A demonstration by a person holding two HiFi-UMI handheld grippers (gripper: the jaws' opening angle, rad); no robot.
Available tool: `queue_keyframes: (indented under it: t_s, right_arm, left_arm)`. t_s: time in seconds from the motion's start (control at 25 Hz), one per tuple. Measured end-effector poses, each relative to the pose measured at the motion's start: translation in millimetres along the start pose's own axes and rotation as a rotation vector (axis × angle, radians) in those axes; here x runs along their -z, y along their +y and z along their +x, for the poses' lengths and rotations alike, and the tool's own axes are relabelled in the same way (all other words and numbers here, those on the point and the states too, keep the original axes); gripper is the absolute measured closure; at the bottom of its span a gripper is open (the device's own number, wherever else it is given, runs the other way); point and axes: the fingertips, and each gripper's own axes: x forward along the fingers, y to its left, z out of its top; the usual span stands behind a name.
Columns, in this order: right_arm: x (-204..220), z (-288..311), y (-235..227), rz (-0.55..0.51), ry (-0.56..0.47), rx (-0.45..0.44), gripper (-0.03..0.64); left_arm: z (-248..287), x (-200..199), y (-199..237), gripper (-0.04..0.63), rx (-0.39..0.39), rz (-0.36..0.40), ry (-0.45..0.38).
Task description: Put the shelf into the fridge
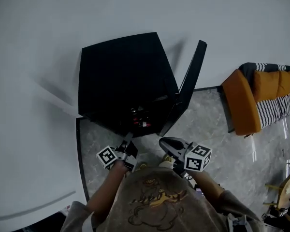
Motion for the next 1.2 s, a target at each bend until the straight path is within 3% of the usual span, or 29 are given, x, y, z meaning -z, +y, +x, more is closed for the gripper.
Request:
queue_keyframes:
  t_s: [0.28,0.4,0.52,0.72,0.92,1.2]
  right_arm:
    - [-10,13,21,-0.063,0.02,-0.097,0.594]
    - [-13,13,28,-0.08,0.036,-0.136,0.594]
    - [-16,9,37,-0.102,0.062,-0.174,0.594]
    - [-21,1,44,-0.138,0.108,-0.189,0.594]
    - [-15,-12,47,-0.145,0.129,-0.167,0.594]
    - [-9,-32,46,-0.121,0.131,-0.14,0.594]
  left_arm:
    - [-19,25,-66,0.591,-0.012,0.095,0.205]
    - [-28,36,-83,0.591,0.009,0.281,0.317]
    - [-26,52,-103,0.591,0.087,0.471,0.422]
    - [-22,60,-122,0.589,0.176,0.592,0.436]
    - [-30,69,-116,0.591,0.147,0.823,0.461]
    - [-32,92,-114,0.59,0.146,0.972,0.574]
